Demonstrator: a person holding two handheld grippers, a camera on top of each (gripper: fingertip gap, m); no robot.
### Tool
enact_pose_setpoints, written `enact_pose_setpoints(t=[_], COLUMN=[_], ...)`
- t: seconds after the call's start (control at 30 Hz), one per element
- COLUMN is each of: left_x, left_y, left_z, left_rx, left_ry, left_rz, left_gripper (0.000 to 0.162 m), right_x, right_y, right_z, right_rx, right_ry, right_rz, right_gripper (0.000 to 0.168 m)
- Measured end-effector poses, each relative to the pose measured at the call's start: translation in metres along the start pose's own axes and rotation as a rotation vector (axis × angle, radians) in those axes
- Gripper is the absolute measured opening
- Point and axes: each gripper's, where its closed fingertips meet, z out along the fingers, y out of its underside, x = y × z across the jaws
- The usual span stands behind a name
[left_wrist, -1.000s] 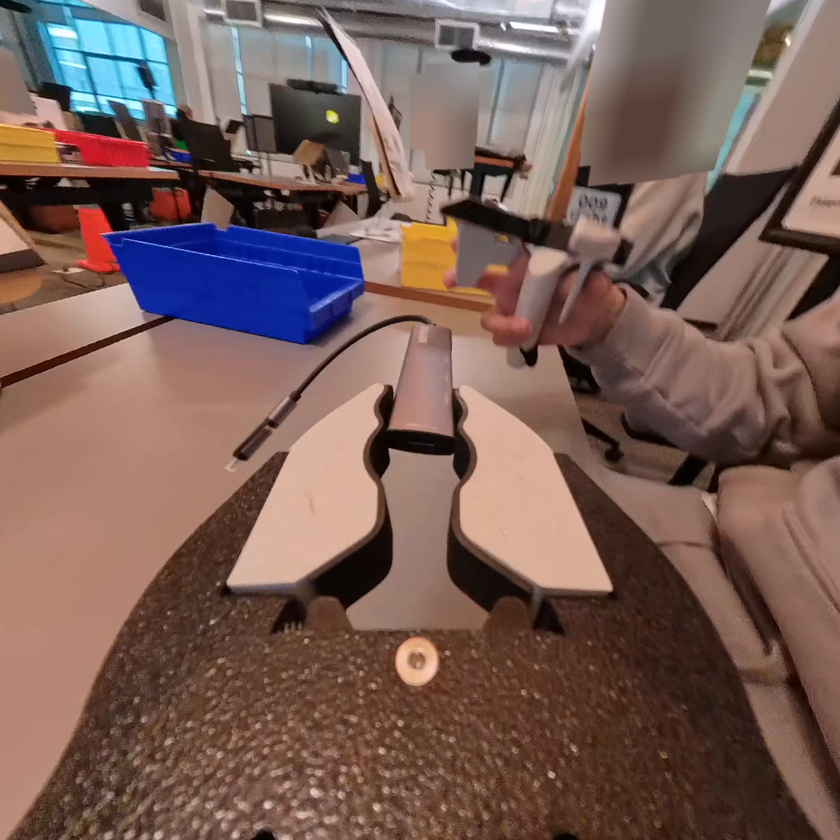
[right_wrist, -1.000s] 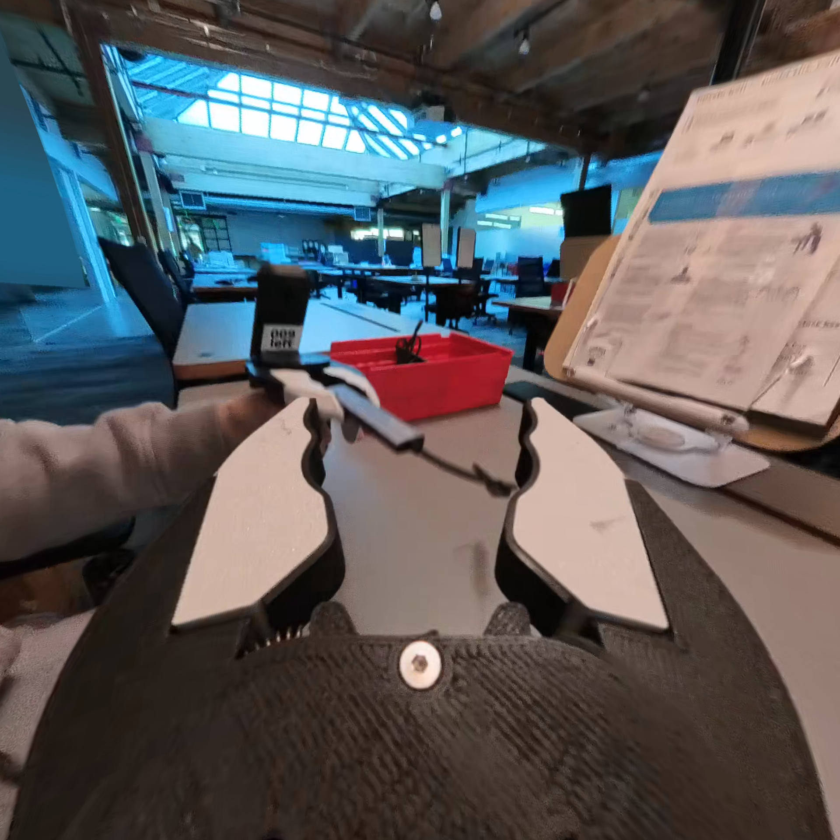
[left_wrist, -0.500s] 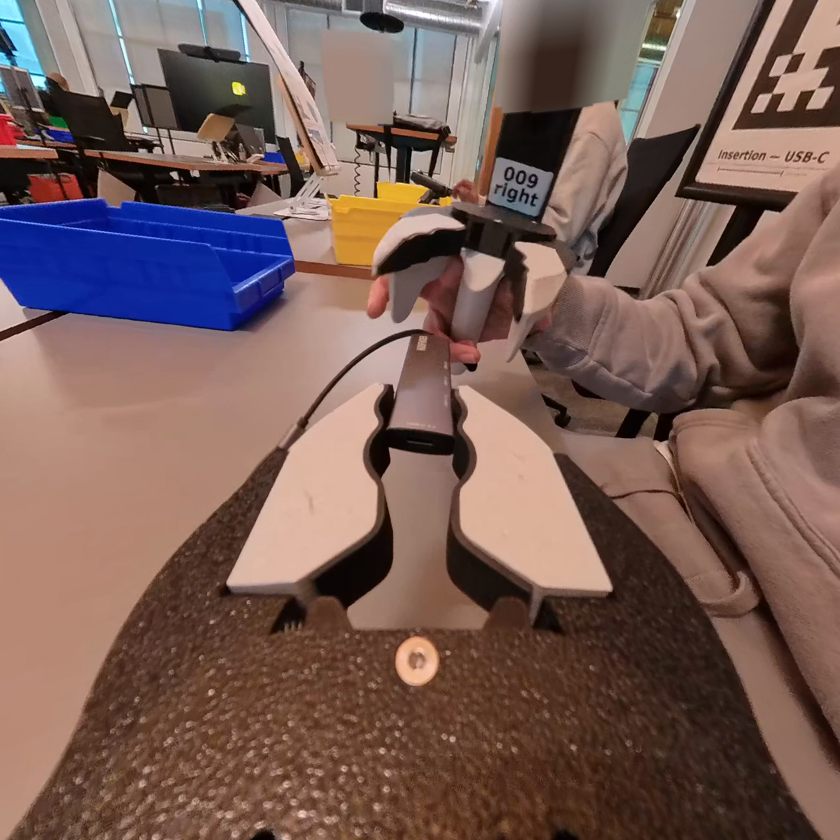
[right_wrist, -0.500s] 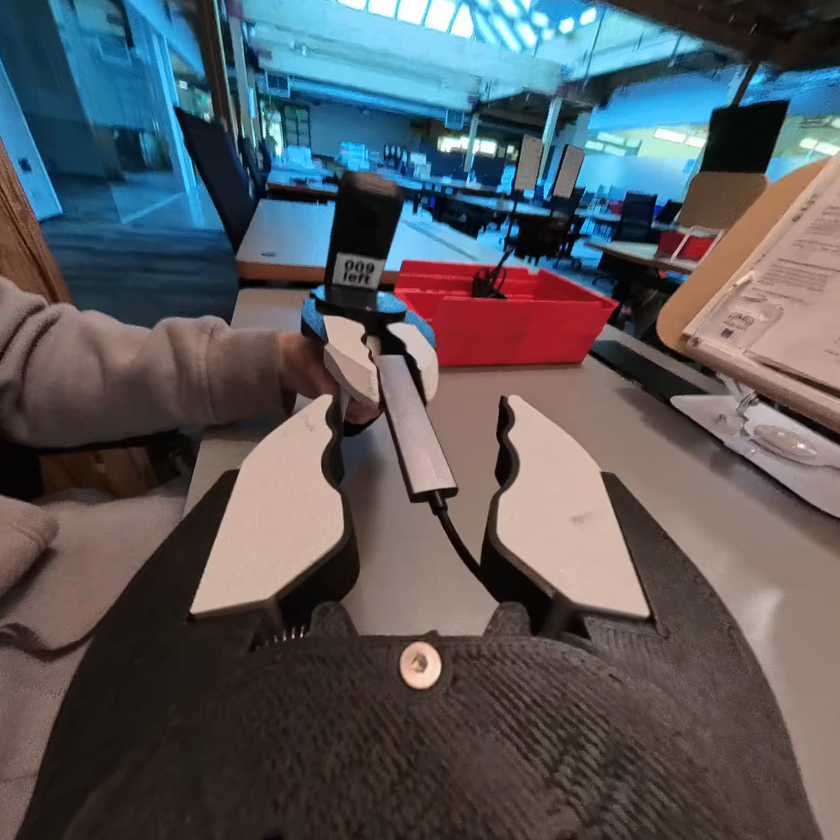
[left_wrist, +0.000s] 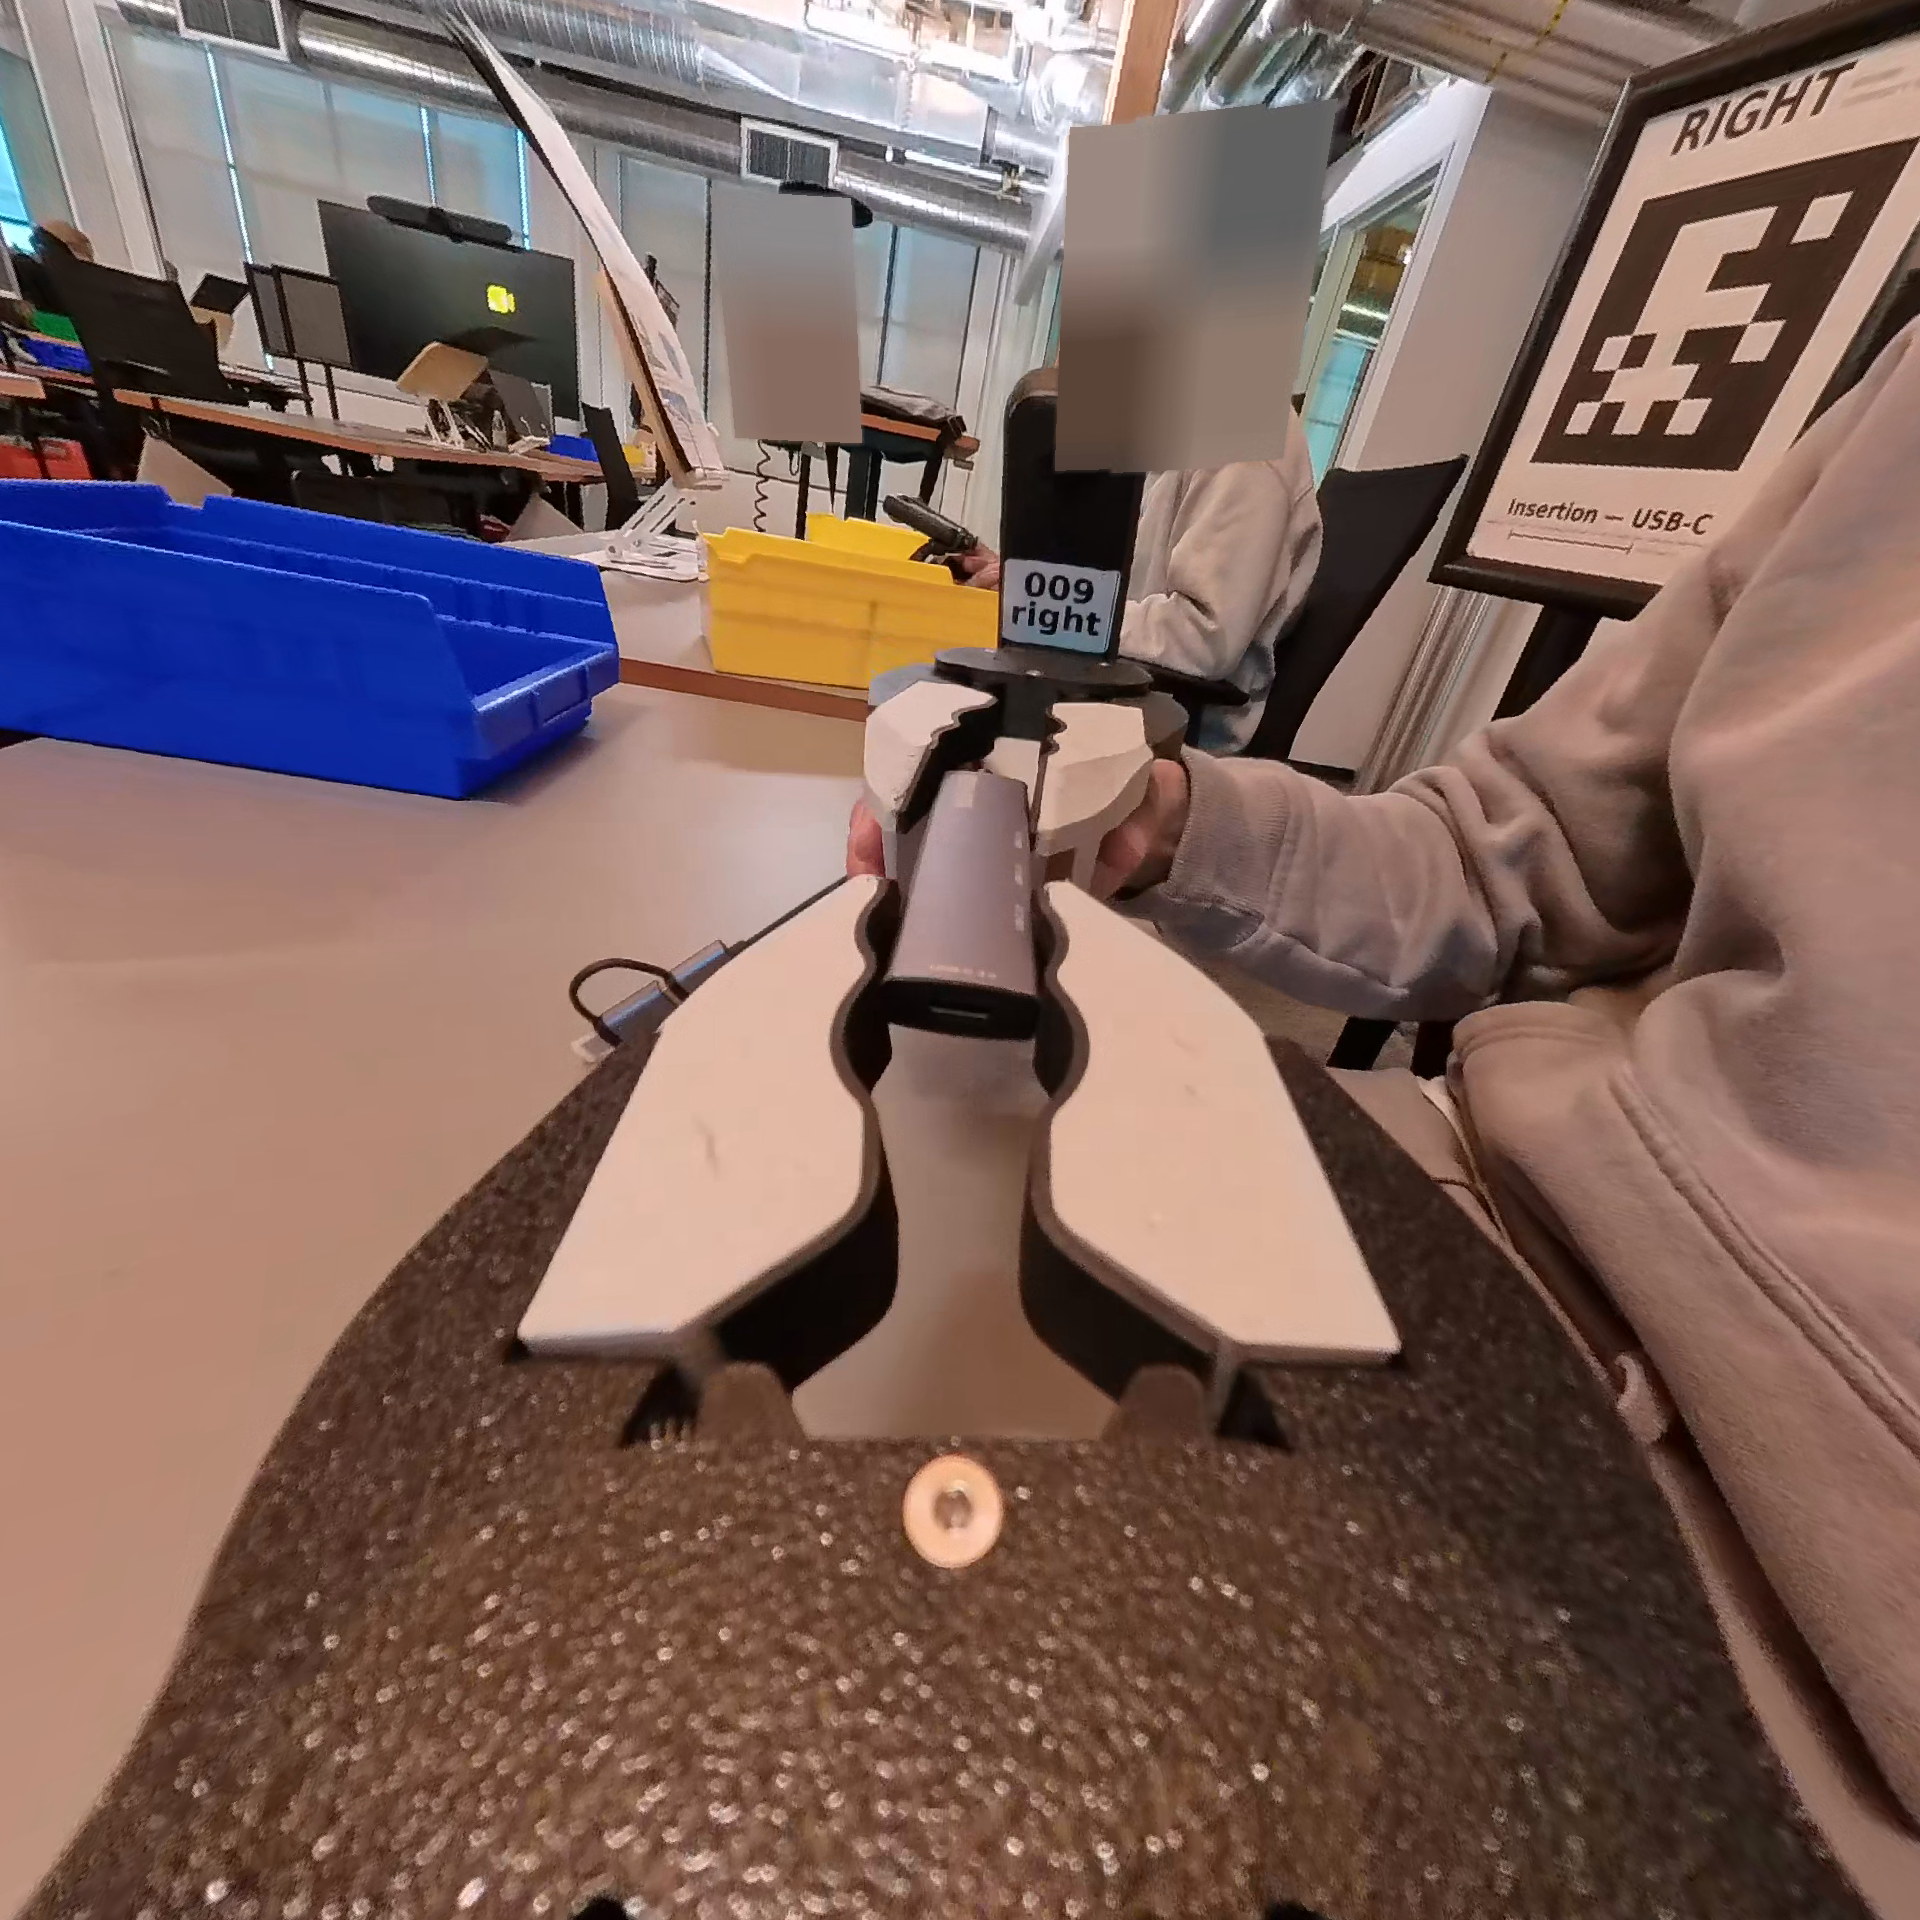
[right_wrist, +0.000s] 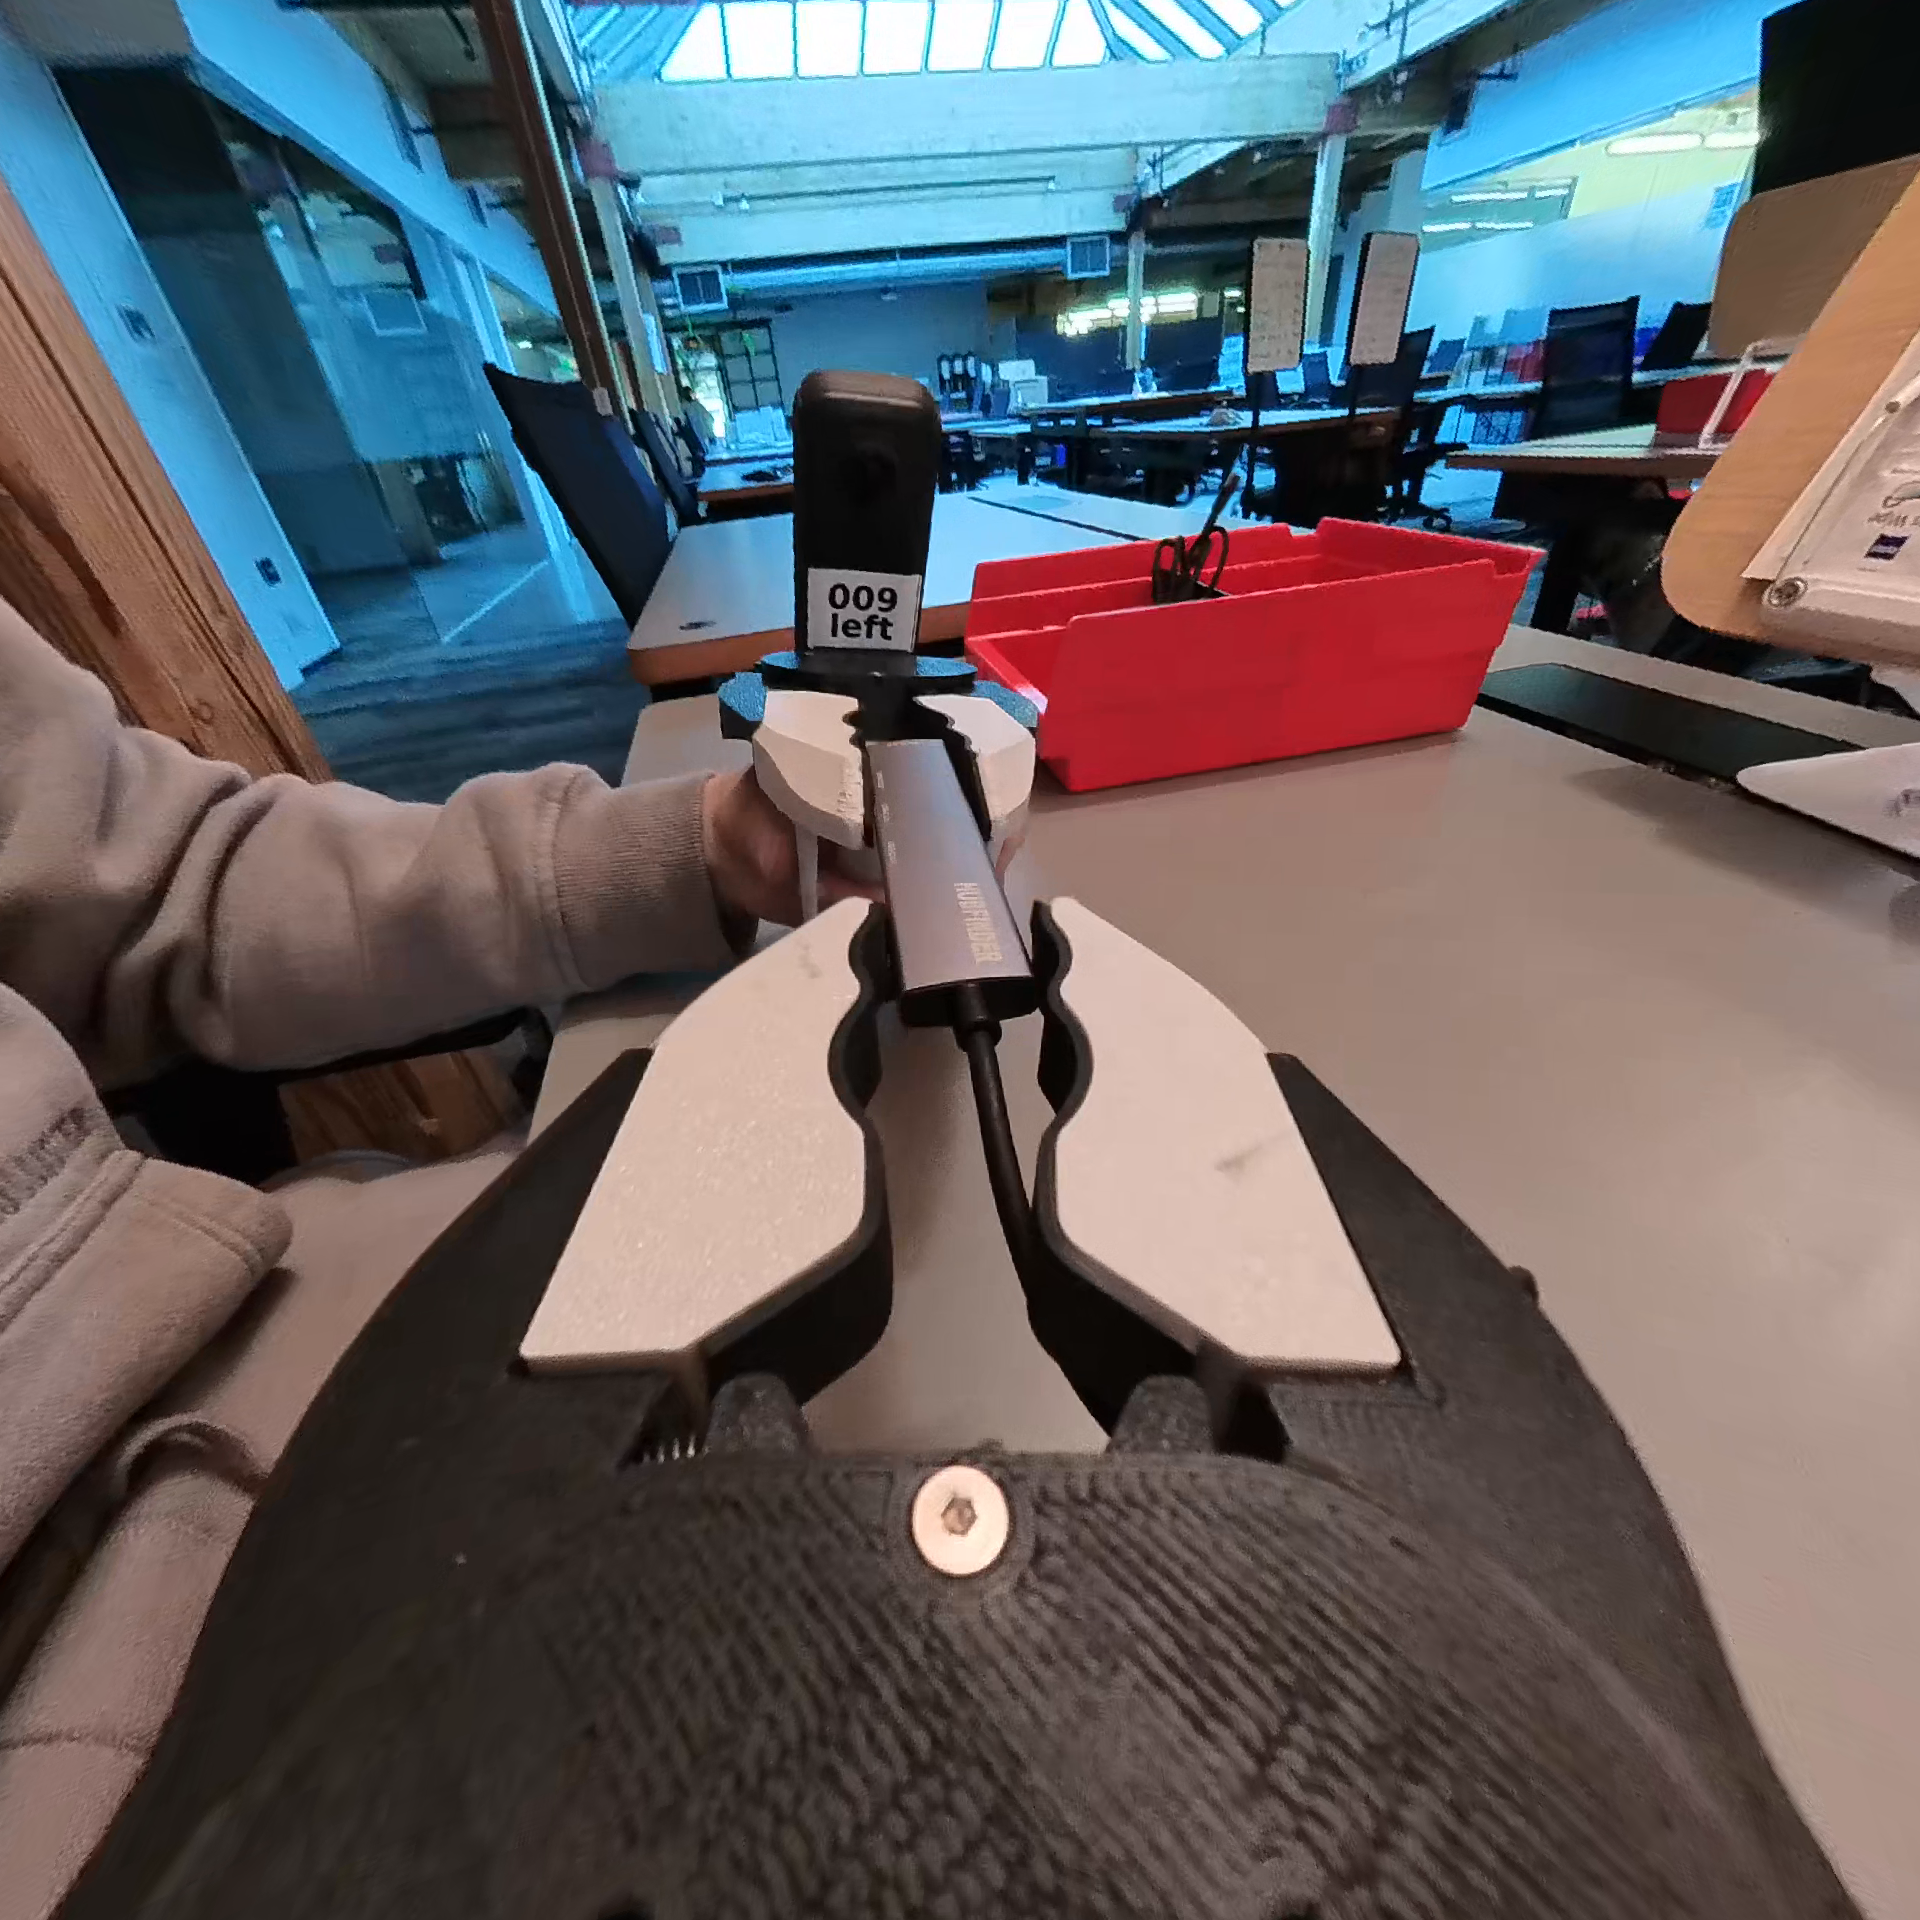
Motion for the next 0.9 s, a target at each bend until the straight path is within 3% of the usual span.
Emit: enact_pose_setpoints(t=[0.4,0.9], left_x=[0.003,0.001], left_y=[0.001,0.003], left_z=[-0.003,-0.001], left_rx=[0.009,0.001], left_ry=[0.048,0.07], left_rz=[0.008,-0.024], left_gripper=[0.024,0.024], right_x=[-0.008,-0.006], right_y=[-0.001,0.003], right_z=[0.009,0.014], right_rx=[0.058,0.078], right_ry=[-0.051,-0.003], right_rz=[0.125,0.076], right_gripper=[0.025,0.027])
